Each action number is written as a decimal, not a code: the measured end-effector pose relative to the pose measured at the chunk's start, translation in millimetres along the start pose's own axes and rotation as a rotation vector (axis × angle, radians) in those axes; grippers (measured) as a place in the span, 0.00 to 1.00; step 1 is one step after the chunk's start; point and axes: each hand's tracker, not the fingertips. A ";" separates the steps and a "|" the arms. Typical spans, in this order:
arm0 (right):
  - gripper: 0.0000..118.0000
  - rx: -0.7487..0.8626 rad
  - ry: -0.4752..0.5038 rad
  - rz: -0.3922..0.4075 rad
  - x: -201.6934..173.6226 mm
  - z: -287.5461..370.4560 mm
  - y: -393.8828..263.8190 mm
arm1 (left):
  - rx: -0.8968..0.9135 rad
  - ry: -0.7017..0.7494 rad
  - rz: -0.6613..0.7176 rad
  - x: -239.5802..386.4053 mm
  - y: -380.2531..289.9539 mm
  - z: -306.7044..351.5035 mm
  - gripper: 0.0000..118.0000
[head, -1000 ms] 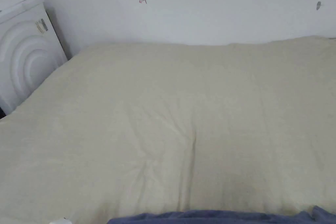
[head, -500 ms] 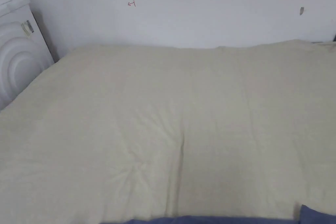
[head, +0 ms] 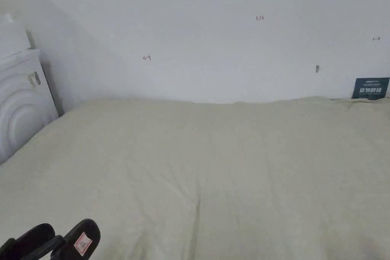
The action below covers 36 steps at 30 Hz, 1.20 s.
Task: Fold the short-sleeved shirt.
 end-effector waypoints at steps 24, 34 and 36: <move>0.99 -0.081 0.200 0.126 -59.2 -46.7 -78.6 | -0.006 -0.036 -0.316 74.1 -45.3 -40.7 1.00; 0.99 -0.205 0.052 0.045 -67.7 -55.3 -95.4 | -0.022 0.041 -0.208 63.7 -59.9 -40.5 1.00; 0.99 -0.199 0.052 0.044 -65.0 -55.2 -93.8 | -0.036 0.017 -0.257 59.8 -64.5 -43.1 1.00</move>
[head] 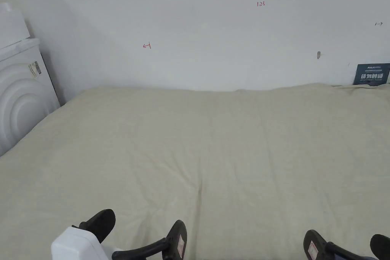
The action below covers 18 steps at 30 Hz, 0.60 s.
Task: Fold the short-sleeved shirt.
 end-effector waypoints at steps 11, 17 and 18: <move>0.89 0.064 -0.051 0.132 -11.2 25.3 11.0 | -0.021 0.251 -0.100 -4.8 -7.9 10.0 0.23; 0.22 0.057 -0.094 0.225 -24.9 28.7 10.5 | 0.044 0.401 -0.074 -18.6 -4.8 12.9 0.09; 0.03 0.057 -0.097 0.220 -24.7 29.4 9.9 | 0.030 0.402 -0.080 -21.1 -4.5 13.0 0.05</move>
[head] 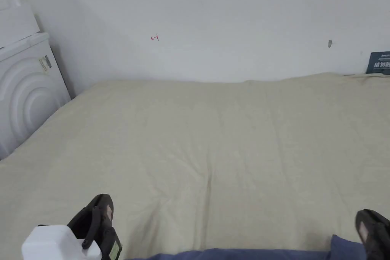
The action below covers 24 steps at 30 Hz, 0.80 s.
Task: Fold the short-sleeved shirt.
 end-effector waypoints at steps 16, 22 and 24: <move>0.00 -0.173 0.082 -0.090 -0.7 -6.5 -15.2 | -0.729 -0.403 0.497 -145.6 -127.6 -117.1 0.79; 0.00 -0.217 0.077 -0.126 0.3 -14.5 -20.3 | -0.868 -0.438 0.389 -152.5 -169.9 -148.1 0.80; 0.00 -0.233 0.064 -0.125 -1.6 -18.6 -20.6 | -0.860 -0.455 0.359 -140.0 -170.5 -148.6 0.81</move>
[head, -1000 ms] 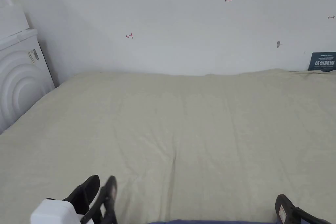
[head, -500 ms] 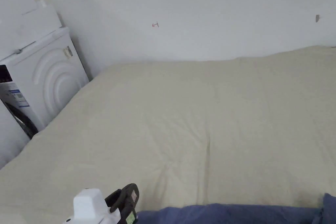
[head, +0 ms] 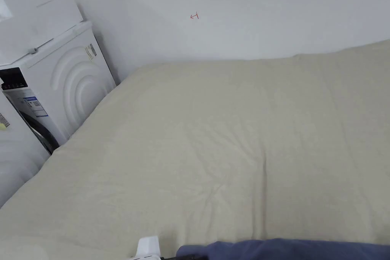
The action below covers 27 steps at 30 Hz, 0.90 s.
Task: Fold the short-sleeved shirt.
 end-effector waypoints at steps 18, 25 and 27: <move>0.00 -0.055 0.013 -0.081 2.8 -14.8 -8.6 | -0.019 0.146 -0.052 37.7 4.5 -2.3 0.09; 0.00 -0.030 -0.021 -0.124 22.5 -6.0 -19.5 | 0.092 0.213 0.035 -5.1 53.8 40.4 0.08; 0.00 -0.044 -0.031 -0.128 24.9 -6.7 -19.5 | 0.056 0.259 0.061 -19.2 70.8 45.2 0.08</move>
